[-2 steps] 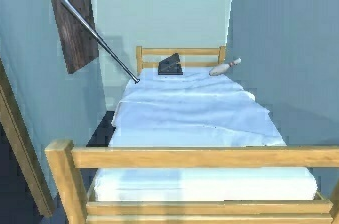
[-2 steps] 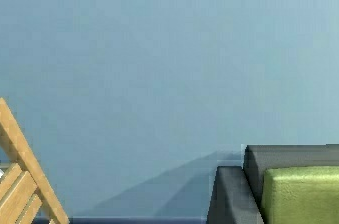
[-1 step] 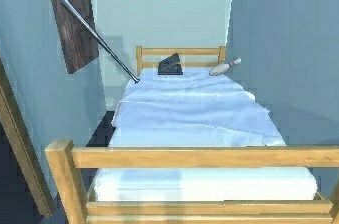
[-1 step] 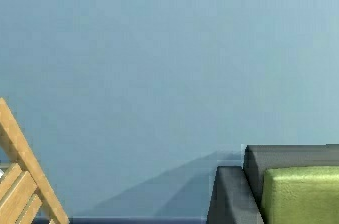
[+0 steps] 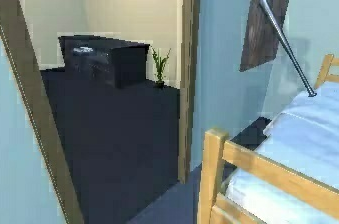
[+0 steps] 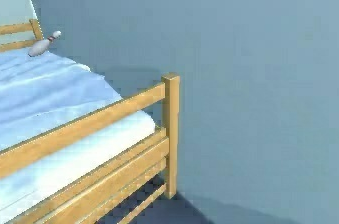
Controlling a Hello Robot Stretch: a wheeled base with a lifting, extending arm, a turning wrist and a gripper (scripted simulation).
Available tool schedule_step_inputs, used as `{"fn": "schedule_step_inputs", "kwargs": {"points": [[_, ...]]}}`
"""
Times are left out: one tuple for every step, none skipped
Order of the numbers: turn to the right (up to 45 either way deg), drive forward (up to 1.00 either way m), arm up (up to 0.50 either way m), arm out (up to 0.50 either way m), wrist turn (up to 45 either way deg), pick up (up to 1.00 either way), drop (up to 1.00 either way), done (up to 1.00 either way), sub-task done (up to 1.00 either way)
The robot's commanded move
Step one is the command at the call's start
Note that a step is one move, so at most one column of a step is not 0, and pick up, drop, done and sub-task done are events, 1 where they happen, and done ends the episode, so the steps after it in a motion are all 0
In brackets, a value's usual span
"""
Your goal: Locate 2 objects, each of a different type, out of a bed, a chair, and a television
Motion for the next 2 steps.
{"fn": "schedule_step_inputs", "kwargs": {"points": [[-45.0, 0.0, 0.0, 0.0, 0.0, 0.0, 0.0, 0.0, 0.0], [30.0, 0.0, 0.0, 0.0, 0.0, 0.0, 0.0, 0.0, 0.0]]}}
